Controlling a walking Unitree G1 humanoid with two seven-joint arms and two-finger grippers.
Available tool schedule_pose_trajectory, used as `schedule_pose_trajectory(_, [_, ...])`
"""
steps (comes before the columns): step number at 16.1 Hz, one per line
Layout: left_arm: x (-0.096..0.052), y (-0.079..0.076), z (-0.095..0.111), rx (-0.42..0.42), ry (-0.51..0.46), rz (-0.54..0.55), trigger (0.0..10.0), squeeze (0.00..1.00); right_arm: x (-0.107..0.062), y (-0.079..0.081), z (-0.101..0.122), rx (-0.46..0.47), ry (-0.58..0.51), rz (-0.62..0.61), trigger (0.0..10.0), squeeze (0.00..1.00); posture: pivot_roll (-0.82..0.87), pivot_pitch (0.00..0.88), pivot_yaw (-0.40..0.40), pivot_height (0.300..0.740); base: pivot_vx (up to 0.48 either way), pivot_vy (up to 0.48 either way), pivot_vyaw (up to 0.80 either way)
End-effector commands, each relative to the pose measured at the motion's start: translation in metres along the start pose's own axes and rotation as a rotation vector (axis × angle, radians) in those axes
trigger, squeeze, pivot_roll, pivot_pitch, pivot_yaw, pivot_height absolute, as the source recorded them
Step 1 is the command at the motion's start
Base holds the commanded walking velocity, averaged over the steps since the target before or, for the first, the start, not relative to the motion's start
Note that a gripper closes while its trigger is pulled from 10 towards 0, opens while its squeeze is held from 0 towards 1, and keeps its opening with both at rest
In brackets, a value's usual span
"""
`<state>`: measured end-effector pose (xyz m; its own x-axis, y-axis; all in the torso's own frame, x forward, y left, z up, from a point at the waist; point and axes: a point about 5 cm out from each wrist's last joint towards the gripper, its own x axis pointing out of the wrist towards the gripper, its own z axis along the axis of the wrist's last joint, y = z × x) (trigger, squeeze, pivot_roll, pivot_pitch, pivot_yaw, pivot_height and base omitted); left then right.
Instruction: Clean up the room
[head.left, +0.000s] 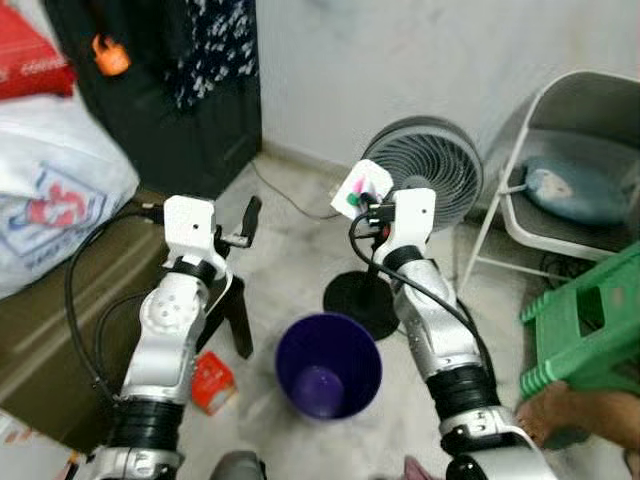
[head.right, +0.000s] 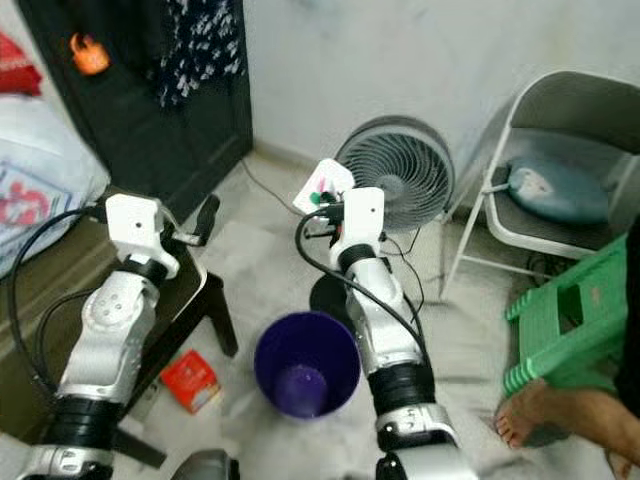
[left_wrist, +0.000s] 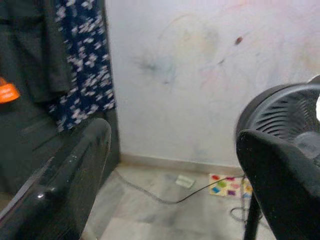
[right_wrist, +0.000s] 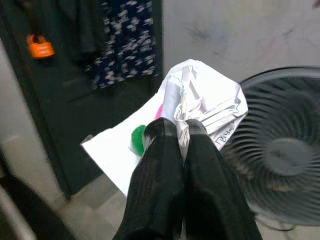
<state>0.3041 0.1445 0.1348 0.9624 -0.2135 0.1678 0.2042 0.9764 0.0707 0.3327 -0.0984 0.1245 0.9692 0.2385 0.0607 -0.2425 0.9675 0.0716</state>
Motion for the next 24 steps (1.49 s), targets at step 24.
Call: schedule_pose_trajectory(24, [-0.08, -0.007, 0.018, 0.209, 0.099, -0.387, 10.0, 0.0, -0.006, -0.026, -0.057, 0.279, 0.422, -0.392, 10.0, 0.0, 0.17, 0.081, 0.093, 0.74, 0.029, 0.0, 0.0])
